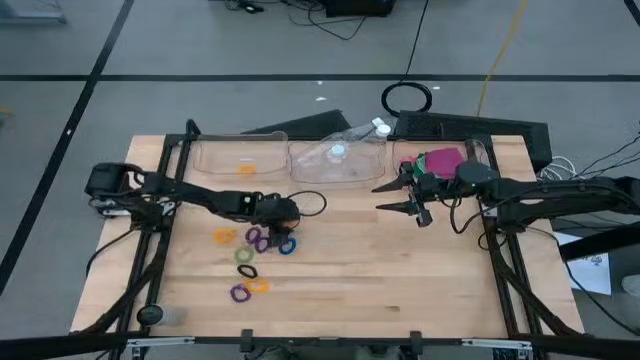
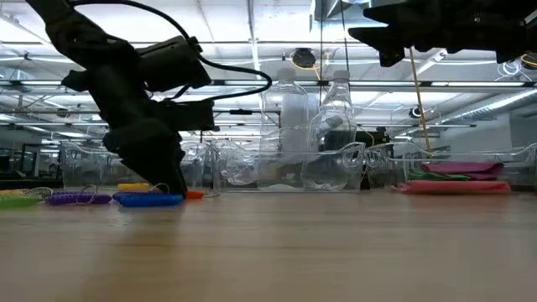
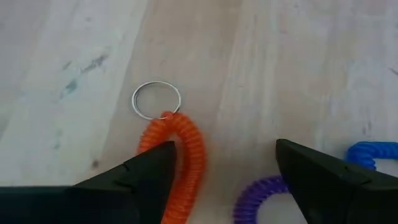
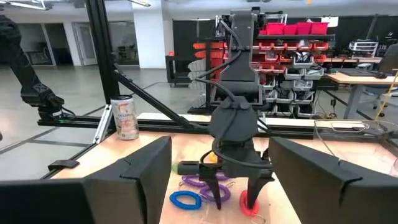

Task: Pick & Place Sports Items
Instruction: Put the orange spring keychain into the left transparent bin

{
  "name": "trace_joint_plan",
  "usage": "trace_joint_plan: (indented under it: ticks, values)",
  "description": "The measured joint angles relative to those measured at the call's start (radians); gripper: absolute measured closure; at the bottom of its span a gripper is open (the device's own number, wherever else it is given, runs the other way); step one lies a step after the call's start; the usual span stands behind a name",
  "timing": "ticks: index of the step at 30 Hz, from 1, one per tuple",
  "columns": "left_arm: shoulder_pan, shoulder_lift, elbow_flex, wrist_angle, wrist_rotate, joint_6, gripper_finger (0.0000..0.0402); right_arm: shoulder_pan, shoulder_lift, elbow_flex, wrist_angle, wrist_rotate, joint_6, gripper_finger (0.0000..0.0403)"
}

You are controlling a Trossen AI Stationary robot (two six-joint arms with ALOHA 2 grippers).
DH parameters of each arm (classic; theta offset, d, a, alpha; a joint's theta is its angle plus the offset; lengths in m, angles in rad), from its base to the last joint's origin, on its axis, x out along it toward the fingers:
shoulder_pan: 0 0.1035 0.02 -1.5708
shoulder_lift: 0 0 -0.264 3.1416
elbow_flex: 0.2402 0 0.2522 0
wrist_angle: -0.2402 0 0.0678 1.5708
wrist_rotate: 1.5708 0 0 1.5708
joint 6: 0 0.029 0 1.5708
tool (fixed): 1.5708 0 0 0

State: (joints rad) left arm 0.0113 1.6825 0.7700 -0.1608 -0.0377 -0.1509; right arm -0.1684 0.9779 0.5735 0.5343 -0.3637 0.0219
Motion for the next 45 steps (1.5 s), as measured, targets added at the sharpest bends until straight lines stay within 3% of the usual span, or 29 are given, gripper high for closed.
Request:
trace_joint_plan:
  ticks: [4,7,18,24,31,35,38,45]
  values:
    - [0.001,0.000,0.000,0.008,0.000,0.018,0.0176,0.000,0.000,0.000,0.000,0.000,0.000,0.0206]
    - [0.002,0.002,-0.002,0.027,0.015,0.027,0.0200,0.000,0.000,0.000,0.000,0.000,0.000,0.0206]
    - [0.022,0.003,-0.002,0.066,0.029,0.090,0.0391,0.000,0.000,0.000,0.000,0.000,0.000,0.0206]
    - [0.042,-0.049,0.052,-0.020,0.029,0.129,0.0384,0.000,0.000,0.000,0.000,0.000,0.008,0.0206]
    - [0.042,-0.260,0.136,-0.154,0.017,0.258,0.0392,0.000,0.000,0.000,0.000,0.000,0.018,0.0206]
    - [0.041,-0.415,0.143,-0.192,-0.076,0.314,0.0396,0.000,0.000,0.000,0.000,0.000,0.018,0.0206]
    - [0.046,-0.530,0.143,-0.242,-0.214,0.320,0.0397,0.000,0.000,0.000,0.000,0.000,0.018,0.0206]
    - [0.110,-0.714,0.137,-0.339,-0.540,0.161,0.0397,0.000,0.000,0.000,0.000,0.000,0.016,0.0206]
